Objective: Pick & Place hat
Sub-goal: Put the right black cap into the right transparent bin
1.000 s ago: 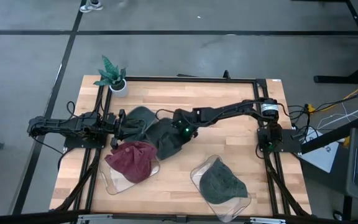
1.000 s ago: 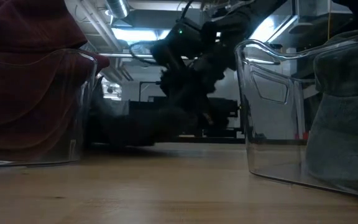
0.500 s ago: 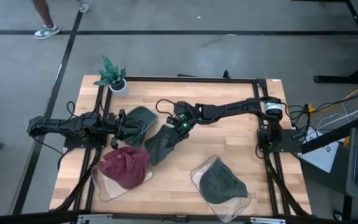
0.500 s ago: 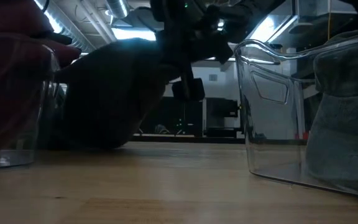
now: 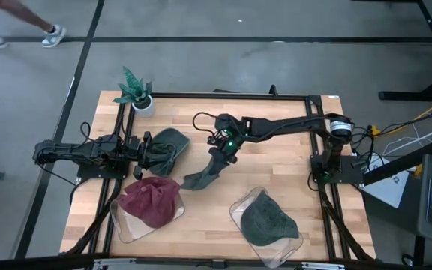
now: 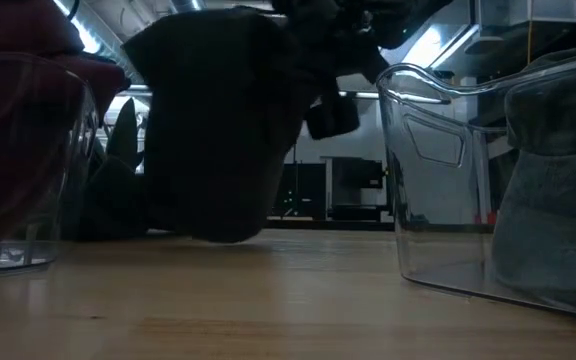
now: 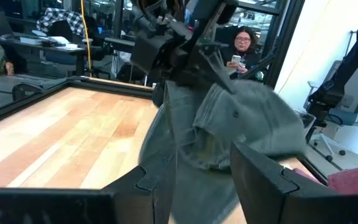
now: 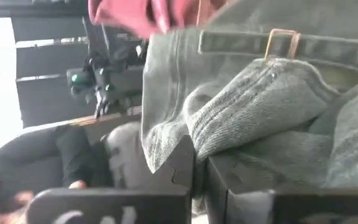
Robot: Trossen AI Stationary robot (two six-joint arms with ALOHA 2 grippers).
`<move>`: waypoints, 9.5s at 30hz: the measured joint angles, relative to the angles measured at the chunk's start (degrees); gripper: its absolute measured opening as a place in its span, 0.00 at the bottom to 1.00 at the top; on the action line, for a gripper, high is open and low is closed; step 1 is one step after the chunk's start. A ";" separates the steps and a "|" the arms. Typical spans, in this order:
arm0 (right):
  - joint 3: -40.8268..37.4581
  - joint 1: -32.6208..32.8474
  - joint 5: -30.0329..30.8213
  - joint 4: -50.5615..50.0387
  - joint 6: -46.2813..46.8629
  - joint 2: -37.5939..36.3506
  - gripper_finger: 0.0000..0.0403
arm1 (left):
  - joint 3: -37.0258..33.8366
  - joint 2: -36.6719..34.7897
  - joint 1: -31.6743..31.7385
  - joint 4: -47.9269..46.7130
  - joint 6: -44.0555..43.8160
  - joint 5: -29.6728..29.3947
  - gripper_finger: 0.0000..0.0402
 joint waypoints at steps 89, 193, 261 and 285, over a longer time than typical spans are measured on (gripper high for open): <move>0.04 -5.22 22.63 -2.11 7.32 -6.22 0.04 | 56.62 60.11 -0.23 -27.61 23.68 -14.37 0.36; 9.09 -2.00 29.73 -5.76 -49.16 -6.19 0.47 | 64.55 67.73 16.31 -38.77 -7.50 24.23 0.01; 23.71 8.48 49.41 -47.93 -21.38 -23.56 0.01 | 64.55 63.05 9.52 -35.50 1.57 19.19 0.44; 23.69 21.46 60.81 -50.77 6.64 -26.98 0.01 | 64.55 63.09 7.70 -35.52 1.54 13.32 0.44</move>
